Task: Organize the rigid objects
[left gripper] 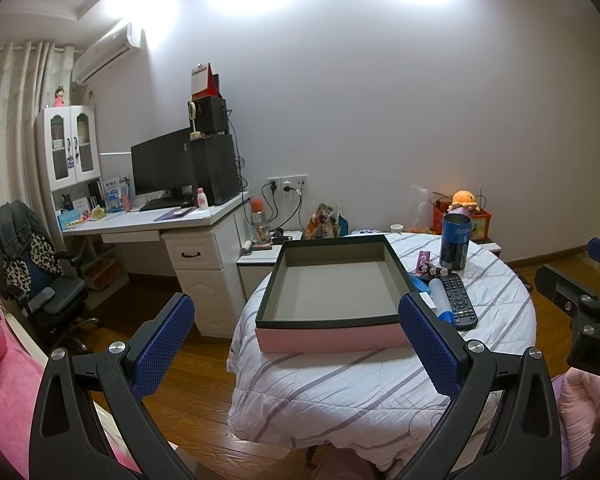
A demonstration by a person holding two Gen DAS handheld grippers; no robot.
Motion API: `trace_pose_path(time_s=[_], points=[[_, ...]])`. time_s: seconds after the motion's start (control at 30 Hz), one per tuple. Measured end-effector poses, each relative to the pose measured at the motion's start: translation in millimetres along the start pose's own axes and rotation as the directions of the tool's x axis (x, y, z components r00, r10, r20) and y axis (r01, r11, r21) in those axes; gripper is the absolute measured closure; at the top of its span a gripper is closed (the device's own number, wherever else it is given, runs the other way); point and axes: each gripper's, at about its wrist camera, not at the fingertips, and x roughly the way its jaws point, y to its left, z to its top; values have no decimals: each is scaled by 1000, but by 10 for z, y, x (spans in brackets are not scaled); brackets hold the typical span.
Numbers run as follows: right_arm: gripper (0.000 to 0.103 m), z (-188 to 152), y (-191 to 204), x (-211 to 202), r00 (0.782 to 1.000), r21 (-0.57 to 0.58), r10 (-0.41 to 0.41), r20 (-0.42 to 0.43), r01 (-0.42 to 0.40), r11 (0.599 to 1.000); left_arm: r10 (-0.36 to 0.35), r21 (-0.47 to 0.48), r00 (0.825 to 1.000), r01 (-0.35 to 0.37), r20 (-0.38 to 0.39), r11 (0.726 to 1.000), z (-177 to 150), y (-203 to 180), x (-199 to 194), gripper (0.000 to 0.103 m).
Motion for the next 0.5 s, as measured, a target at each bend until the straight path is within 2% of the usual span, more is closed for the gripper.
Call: trace_pose_path(time_s=[0.5], points=[[0,-20,5,20,1000,-4,2,-9,-2,1000,2,1,1000,-2,-2,1000,-7,-6,4,0]])
